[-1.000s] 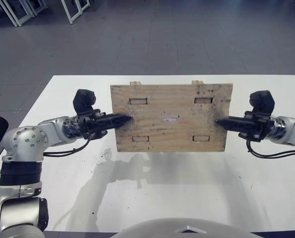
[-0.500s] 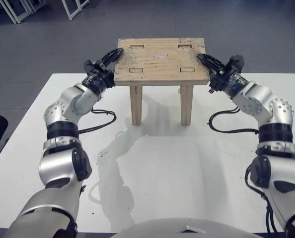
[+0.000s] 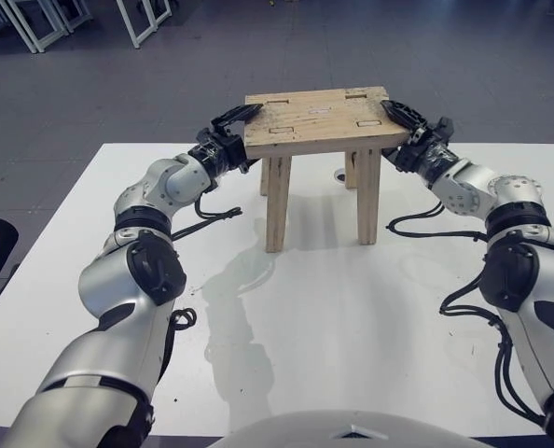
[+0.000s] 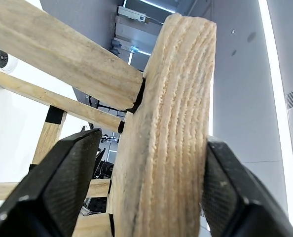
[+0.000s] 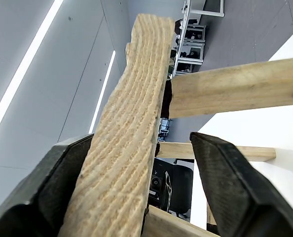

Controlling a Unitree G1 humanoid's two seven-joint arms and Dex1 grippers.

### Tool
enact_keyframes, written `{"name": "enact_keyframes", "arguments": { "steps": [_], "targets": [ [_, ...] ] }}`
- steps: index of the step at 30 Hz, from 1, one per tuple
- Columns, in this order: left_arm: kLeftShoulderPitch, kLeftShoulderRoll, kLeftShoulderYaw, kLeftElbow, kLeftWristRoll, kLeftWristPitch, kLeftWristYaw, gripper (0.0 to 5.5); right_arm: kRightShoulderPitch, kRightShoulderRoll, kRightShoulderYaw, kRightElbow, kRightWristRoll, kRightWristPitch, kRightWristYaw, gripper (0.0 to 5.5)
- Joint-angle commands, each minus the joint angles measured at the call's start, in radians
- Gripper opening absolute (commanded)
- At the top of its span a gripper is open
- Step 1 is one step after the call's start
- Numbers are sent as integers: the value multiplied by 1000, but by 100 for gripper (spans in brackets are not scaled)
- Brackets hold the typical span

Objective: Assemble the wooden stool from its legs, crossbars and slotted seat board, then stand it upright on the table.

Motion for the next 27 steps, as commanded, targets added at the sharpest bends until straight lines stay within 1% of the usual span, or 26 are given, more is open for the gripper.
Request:
{"name": "enact_keyframes", "arguments": {
  "steps": [1,4,6,10,13,16,17,18,19,20,23,25,27],
  "targets": [
    [-55,26,66,-5,49,-33,-53,309,-23,-17,-133,-41,23,-22,-28,343],
    [-52,13,96,-3,91,-31,-78,309,-17,11,-179,-77,4,-1,-28,343],
    [-50,10,104,-17,131,-41,-112,309,-10,17,-190,-93,-29,-28,-37,343],
    [-15,11,-9,-117,333,-133,-162,309,39,18,-197,-158,-118,-177,-131,343],
    [45,-20,-40,-305,402,-178,-177,309,146,55,-157,-340,-213,-269,-221,343],
    [170,-63,-57,-593,484,-330,-161,309,351,142,-53,-699,-326,-322,-311,343],
    [229,-72,-81,-700,530,-379,-165,309,431,165,-5,-824,-378,-347,-333,343],
    [301,-78,-127,-815,603,-445,-184,309,508,180,48,-935,-440,-383,-351,343],
    [402,-80,-200,-946,702,-536,-229,309,590,196,104,-1047,-517,-440,-368,343],
    [474,-82,-250,-1040,769,-595,-258,309,642,206,139,-1121,-566,-475,-381,343],
    [773,-146,-385,-1313,970,-769,-253,309,822,232,268,-1306,-788,-645,-427,343],
    [975,-192,-512,-1415,1157,-920,-223,309,940,246,364,-1376,-950,-738,-481,343],
    [1122,-239,-612,-1470,1317,-1055,-183,309,1023,259,427,-1409,-1054,-801,-507,343]
  ]
}}
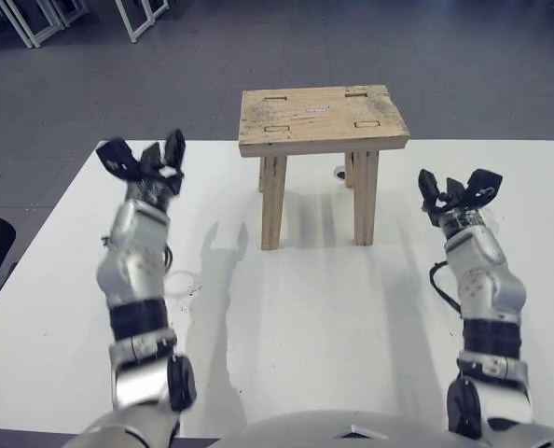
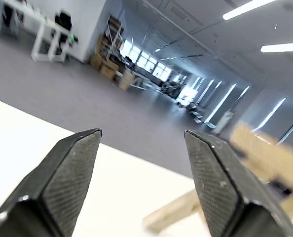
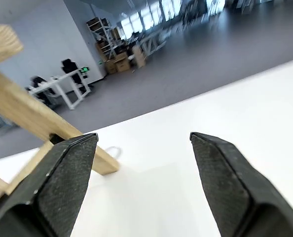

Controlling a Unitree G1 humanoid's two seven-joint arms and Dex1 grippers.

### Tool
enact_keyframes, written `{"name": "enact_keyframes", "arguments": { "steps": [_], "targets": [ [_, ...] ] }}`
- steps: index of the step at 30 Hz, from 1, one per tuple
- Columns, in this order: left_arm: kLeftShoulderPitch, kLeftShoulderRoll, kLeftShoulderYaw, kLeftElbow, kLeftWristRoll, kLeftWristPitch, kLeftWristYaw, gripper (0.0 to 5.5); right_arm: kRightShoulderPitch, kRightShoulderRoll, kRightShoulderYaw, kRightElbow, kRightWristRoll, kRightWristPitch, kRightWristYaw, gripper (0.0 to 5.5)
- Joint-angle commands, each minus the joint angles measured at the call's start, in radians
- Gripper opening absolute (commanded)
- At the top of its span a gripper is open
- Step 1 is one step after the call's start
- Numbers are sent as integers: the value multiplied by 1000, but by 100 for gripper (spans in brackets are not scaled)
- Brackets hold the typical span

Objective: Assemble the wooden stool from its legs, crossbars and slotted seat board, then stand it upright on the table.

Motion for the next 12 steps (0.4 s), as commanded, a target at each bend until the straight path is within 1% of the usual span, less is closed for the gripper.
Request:
{"name": "enact_keyframes", "arguments": {
  "steps": [1,4,7,12],
  "targets": [
    [302,-93,-215,-144,312,-250,62,309,167,31,136,-97,-209,-129,-60,343],
    [409,-151,-281,-181,418,-323,111,309,212,28,149,-108,-257,-158,-56,343],
    [477,-164,-330,-194,526,-402,136,309,244,-4,165,-122,-310,-181,-22,343],
    [625,-208,-317,-268,623,-486,227,309,244,-99,158,-166,-331,-178,89,343]
  ]
}}
